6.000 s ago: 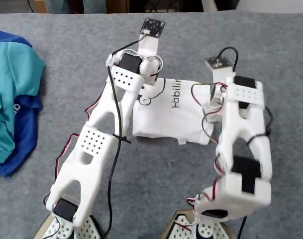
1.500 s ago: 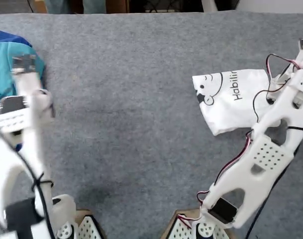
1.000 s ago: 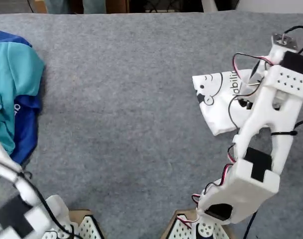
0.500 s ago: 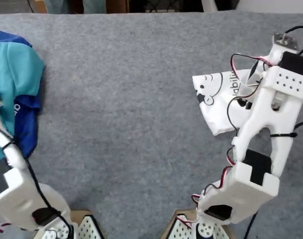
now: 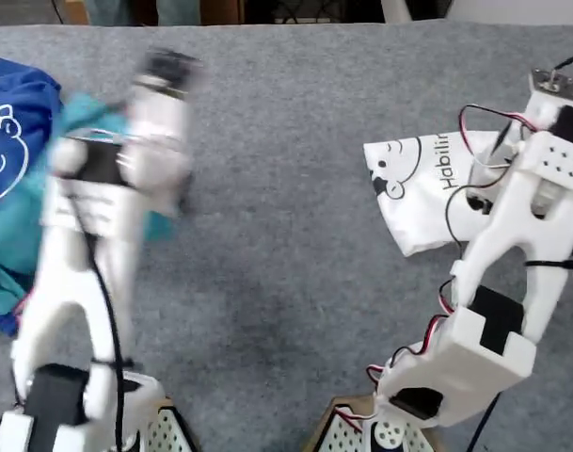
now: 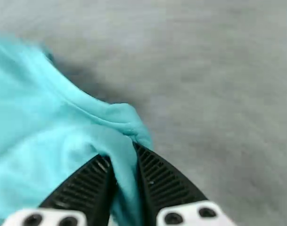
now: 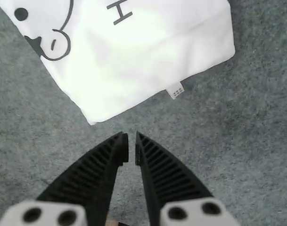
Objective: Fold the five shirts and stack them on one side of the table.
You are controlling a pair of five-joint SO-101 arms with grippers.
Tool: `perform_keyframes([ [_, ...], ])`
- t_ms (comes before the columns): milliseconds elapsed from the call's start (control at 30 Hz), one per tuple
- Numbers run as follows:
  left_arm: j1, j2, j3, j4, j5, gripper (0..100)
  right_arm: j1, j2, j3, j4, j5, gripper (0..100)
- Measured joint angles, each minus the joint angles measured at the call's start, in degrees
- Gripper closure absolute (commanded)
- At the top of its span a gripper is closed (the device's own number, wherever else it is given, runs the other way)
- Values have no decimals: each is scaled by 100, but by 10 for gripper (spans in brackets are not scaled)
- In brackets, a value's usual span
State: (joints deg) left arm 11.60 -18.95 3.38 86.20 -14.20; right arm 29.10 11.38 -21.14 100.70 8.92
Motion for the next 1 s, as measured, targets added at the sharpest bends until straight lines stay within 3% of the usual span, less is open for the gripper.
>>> perform_keyframes([
  [233, 3059, -44, 0, 774, -404, 959, 431, 0, 0, 0, 554, 956],
  [300, 3578, -53, 0, 826, -396, 882, 440, 0, 0, 0, 642, 956],
  [400, 3736, -132, -18, 905, 79, 746, 440, -18, 0, 0, 782, 947],
  [533, 3147, -158, -527, 1345, 800, 739, 325, -325, 211, 0, 941, 827],
  [700, 1451, -308, -1020, 1424, 897, 740, -334, -1108, 976, 0, 1363, 773],
  [867, -448, -941, -695, 1442, 387, 740, -1248, -1908, 2127, 0, 1802, 802],
  [1000, -1811, -1626, 686, 1134, -185, 740, -2374, -2031, 3007, 0, 1662, 799],
])
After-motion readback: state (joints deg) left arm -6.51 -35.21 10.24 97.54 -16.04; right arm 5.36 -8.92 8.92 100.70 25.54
